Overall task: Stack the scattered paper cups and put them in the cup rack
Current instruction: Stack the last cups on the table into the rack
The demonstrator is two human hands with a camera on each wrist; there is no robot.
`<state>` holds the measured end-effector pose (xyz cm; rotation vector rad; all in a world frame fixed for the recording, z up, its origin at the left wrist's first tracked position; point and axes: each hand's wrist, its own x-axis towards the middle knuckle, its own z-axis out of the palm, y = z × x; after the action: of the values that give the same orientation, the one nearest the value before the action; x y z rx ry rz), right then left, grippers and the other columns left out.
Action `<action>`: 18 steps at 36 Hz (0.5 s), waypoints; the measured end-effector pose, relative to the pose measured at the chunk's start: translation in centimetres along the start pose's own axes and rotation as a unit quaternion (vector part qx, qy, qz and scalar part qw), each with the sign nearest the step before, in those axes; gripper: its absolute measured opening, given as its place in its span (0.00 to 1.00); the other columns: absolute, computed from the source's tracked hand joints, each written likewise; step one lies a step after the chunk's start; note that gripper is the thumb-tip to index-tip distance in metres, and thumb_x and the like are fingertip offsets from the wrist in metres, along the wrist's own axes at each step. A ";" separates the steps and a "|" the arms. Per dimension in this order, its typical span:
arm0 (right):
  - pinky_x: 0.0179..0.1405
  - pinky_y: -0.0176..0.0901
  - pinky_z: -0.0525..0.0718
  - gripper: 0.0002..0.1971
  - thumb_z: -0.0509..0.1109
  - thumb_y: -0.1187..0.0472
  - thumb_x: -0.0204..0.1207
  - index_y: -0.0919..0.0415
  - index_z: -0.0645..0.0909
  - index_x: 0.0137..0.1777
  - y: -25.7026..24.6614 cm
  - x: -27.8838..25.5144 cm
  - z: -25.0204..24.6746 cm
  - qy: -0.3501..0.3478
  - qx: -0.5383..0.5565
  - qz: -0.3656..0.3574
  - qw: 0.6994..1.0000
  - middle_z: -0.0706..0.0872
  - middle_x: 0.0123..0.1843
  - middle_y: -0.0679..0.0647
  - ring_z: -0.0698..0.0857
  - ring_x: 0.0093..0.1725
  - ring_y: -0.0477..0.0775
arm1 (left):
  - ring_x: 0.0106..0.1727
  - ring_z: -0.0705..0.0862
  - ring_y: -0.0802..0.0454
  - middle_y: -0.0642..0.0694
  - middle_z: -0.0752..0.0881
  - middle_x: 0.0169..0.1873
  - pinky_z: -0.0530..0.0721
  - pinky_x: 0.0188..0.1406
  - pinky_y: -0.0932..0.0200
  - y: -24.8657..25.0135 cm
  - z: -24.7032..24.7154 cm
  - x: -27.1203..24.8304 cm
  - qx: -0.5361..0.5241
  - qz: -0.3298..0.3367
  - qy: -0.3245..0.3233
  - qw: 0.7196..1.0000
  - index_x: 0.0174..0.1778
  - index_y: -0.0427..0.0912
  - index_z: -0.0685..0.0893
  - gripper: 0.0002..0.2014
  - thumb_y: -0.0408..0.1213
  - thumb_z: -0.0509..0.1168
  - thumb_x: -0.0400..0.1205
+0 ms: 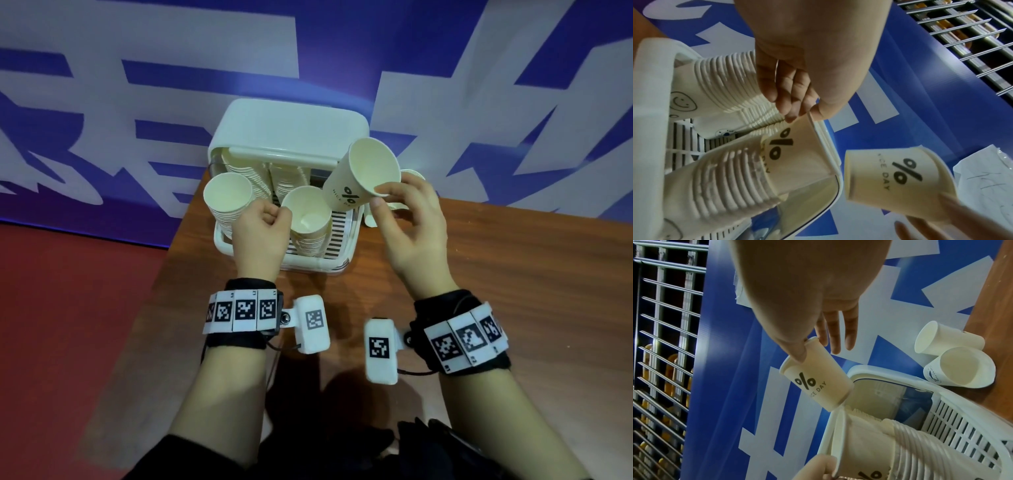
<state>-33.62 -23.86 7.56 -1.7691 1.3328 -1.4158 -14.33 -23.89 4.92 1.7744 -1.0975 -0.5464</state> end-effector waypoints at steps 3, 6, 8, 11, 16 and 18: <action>0.51 0.55 0.83 0.07 0.70 0.61 0.78 0.62 0.83 0.53 -0.1 0.0 0.2 -0.021 0.007 -0.007 1.000 0.78 0.61 0.55 0.82 0.53 0.55 | 0.28 0.75 0.58 0.53 0.77 0.24 0.72 0.32 0.64 -0.5 0.5 0.0 0.018 -0.007 -0.006 1.000 0.35 0.41 0.79 0.07 0.36 0.67 0.78; 0.50 0.53 0.83 0.08 0.70 0.60 0.78 0.61 0.83 0.53 -0.1 0.0 0.5 -0.035 0.007 -0.010 0.999 0.79 0.61 0.56 0.82 0.53 0.53 | 0.31 0.78 0.50 0.51 0.78 0.24 0.73 0.35 0.59 -1.0 0.9 0.0 0.020 -0.014 -0.020 1.000 0.33 0.41 0.79 0.08 0.36 0.67 0.78; 0.53 0.52 0.83 0.08 0.70 0.58 0.78 0.60 0.84 0.53 0.0 0.0 0.7 -0.050 -0.001 -0.010 0.999 0.79 0.60 0.55 0.82 0.53 0.52 | 0.33 0.80 0.46 0.47 0.80 0.25 0.76 0.37 0.57 -1.5 1.2 0.2 0.017 -0.026 -0.032 0.999 0.30 0.45 0.76 0.11 0.37 0.67 0.78; 0.59 0.43 0.79 0.07 0.70 0.58 0.78 0.59 0.84 0.53 0.1 0.2 1.2 -0.080 -0.020 -0.012 0.997 0.79 0.60 0.54 0.81 0.57 0.50 | 0.37 0.85 0.40 0.38 0.86 0.31 0.83 0.46 0.47 -2.1 1.7 0.7 0.003 -0.052 -0.052 0.997 0.29 0.48 0.75 0.12 0.39 0.68 0.79; 0.58 0.32 0.74 0.09 0.68 0.56 0.78 0.60 0.84 0.54 0.5 0.6 2.0 -0.128 -0.072 -0.023 0.989 0.79 0.61 0.54 0.77 0.62 0.46 | 0.43 0.87 0.39 0.39 0.88 0.37 0.85 0.53 0.41 -3.1 2.4 1.6 -0.010 -0.112 -0.085 0.990 0.33 0.48 0.77 0.12 0.45 0.68 0.79; 0.59 0.40 0.76 0.11 0.67 0.55 0.79 0.60 0.84 0.55 0.7 0.8 2.3 -0.145 -0.091 -0.024 0.985 0.79 0.62 0.54 0.77 0.62 0.47 | 0.44 0.88 0.40 0.39 0.88 0.38 0.86 0.54 0.42 -3.3 2.5 1.9 -0.027 -0.136 -0.097 0.986 0.35 0.47 0.77 0.12 0.48 0.69 0.79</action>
<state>-31.81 -25.26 6.57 -2.0471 1.3009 -1.0360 -13.82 -26.20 1.00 1.8644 -0.9643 -0.9231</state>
